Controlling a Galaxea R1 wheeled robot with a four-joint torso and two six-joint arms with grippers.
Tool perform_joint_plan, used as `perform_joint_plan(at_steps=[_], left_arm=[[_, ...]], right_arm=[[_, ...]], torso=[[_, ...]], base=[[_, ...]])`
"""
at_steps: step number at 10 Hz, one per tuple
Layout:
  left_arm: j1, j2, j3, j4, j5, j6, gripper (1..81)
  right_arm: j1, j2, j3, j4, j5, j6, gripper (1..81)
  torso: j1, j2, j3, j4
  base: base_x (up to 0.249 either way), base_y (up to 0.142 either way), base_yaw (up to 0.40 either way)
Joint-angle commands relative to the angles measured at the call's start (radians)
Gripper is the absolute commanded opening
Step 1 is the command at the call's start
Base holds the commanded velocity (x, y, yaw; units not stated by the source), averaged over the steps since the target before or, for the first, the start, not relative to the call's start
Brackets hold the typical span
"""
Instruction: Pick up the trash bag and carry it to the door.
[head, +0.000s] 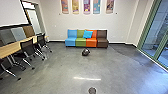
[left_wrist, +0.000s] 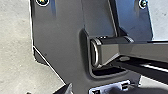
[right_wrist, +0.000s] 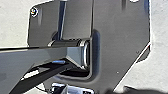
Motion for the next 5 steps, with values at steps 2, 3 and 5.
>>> perform_joint_plan(at_steps=[2,3,5], left_arm=[[-0.030,0.008,0.005,-0.006,0.069,0.000,81.1],[-0.030,0.010,0.005,-0.006,0.069,-0.001,81.1],[-0.030,0.010,0.005,-0.006,0.069,-0.003,81.1]], right_arm=[[0.025,0.003,0.004,-0.012,-0.060,-0.009,81.1],[0.023,0.003,0.004,-0.012,-0.060,-0.009,81.1],[0.020,0.005,0.004,-0.012,-0.060,-0.009,81.1]], torso=[[0.000,0.000,0.000,0.000],[0.000,0.000,0.000,0.000],[0.000,0.000,0.000,0.000]], base=[[0.142,0.000,0.000],[0.141,0.000,0.000],[0.141,0.000,0.000]])
